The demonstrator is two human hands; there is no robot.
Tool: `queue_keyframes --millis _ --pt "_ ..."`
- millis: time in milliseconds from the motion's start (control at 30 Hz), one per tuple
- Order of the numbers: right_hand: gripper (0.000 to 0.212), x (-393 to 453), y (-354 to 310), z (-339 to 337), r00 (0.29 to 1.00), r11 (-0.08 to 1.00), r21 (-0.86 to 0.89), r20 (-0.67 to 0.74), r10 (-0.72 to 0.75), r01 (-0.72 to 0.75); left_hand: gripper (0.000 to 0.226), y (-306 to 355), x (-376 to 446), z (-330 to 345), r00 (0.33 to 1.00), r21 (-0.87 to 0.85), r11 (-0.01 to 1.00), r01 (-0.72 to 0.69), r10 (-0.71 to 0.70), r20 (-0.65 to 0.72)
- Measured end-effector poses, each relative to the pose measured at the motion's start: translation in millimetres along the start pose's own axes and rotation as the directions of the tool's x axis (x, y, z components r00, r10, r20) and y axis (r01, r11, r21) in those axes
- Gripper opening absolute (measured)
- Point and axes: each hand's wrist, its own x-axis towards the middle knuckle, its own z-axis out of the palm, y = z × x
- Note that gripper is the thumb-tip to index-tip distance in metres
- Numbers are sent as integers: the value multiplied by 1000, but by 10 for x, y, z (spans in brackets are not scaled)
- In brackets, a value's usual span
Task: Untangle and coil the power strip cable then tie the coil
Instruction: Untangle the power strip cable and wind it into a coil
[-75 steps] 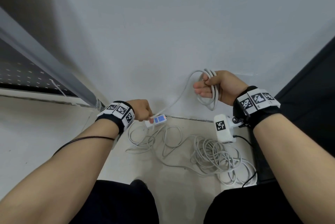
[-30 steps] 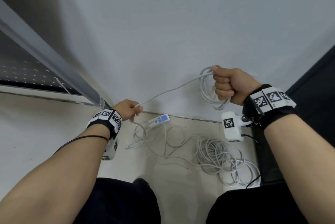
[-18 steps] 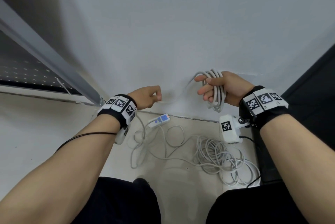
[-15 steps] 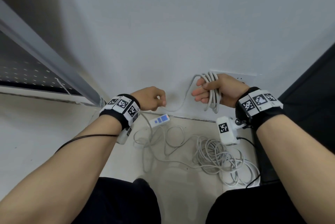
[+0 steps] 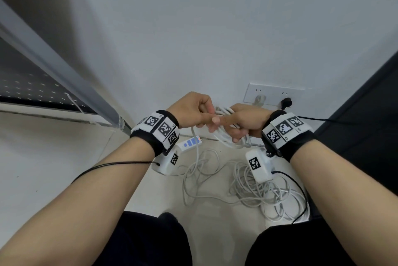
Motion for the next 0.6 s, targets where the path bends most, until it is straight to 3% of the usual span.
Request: queue_keyframes --millis 67,267,467,600 --pt "30 1 8 -8 999 999 -48 -39 2 -4 23 -47 22 13 1000 -2 1000 -4 4 -10" --pt "32 -94 -14 -94 1000 962 271 -6 -19 20 20 -240 -21 -96 1000 -52 999 4 -4 7" --pt "48 -219 -55 -224 999 908 418 -49 13 9 28 -574 -100 -224 990 80 987 142 -143 8" --pt "49 -208 -73 -211 993 915 403 -115 30 19 27 -825 -125 -274 979 86 975 206 -205 -22"
